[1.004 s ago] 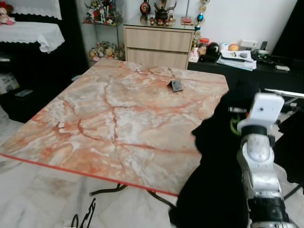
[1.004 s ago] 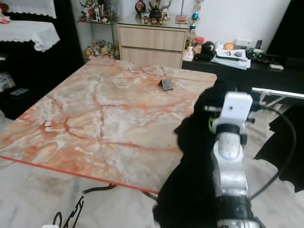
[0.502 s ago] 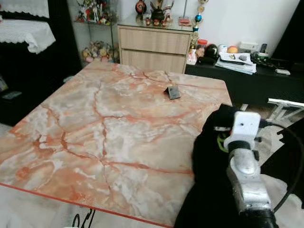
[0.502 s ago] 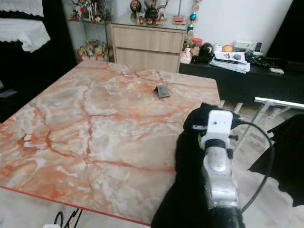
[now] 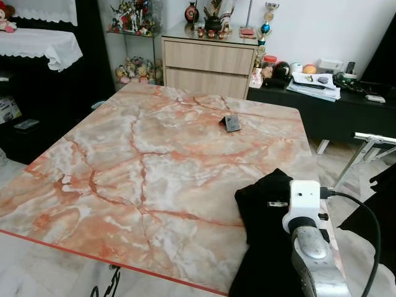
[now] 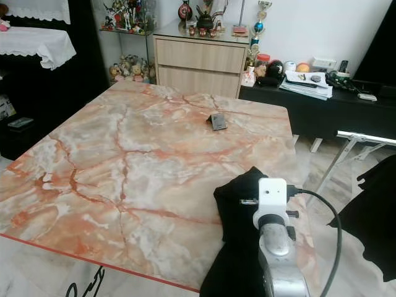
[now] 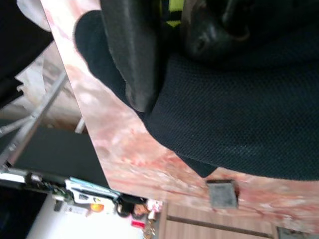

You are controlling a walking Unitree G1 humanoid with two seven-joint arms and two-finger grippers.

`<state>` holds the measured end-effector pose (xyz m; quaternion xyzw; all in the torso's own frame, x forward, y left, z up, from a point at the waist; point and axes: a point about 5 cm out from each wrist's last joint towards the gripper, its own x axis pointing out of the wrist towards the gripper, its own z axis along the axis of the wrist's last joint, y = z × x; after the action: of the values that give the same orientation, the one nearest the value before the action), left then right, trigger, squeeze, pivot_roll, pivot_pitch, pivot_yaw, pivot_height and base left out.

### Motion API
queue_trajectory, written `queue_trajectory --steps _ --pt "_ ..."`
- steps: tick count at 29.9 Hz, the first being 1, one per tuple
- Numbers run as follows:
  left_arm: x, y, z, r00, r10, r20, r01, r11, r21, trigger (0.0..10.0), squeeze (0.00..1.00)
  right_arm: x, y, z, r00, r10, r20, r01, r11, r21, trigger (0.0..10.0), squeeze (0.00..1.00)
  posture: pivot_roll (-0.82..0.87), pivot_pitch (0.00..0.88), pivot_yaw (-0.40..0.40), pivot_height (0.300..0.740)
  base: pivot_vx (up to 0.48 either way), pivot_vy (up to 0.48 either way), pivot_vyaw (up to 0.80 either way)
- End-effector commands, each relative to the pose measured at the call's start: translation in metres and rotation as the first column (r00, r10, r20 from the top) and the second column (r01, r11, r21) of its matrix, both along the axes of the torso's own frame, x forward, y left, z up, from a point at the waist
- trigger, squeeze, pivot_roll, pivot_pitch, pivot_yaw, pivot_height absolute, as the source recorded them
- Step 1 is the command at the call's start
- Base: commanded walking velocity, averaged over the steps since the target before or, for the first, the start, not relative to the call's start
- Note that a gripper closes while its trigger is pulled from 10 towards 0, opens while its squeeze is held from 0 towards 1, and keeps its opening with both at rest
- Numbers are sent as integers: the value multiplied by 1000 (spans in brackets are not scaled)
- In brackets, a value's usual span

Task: Hang hanger

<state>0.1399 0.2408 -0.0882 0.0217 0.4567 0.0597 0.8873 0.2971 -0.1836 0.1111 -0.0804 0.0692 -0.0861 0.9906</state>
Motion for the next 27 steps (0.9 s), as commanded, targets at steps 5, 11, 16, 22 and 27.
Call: queue_trajectory --steps 5,11,16,22,27 --pt "-8 -2 -4 999 3 -34 -3 1000 -6 10000 0 -14 -4 2 999 -39 -21 40 999 9 10000 1000 96 13 -41 740 0 0 0" --pt "-9 0 -4 999 2 -37 -2 1000 -4 10000 0 -27 -8 -5 995 -57 -80 56 998 -8 10000 1000 93 17 -41 740 0 0 0" --pt "-10 0 -4 999 -4 -42 4 1000 -4 10000 0 -33 -7 -6 993 -48 -109 49 999 4 10000 1000 90 17 -38 740 0 0 0" --pt "-10 0 -4 999 -9 -42 9 1000 -5 10000 0 -32 -2 -4 994 -37 -100 40 999 23 10000 1000 96 12 -41 740 0 0 0" --pt "-9 0 -4 999 -12 -37 12 1000 -1 10000 0 -38 0 2 998 -31 -57 33 999 35 10000 1000 98 9 -41 740 0 0 0"
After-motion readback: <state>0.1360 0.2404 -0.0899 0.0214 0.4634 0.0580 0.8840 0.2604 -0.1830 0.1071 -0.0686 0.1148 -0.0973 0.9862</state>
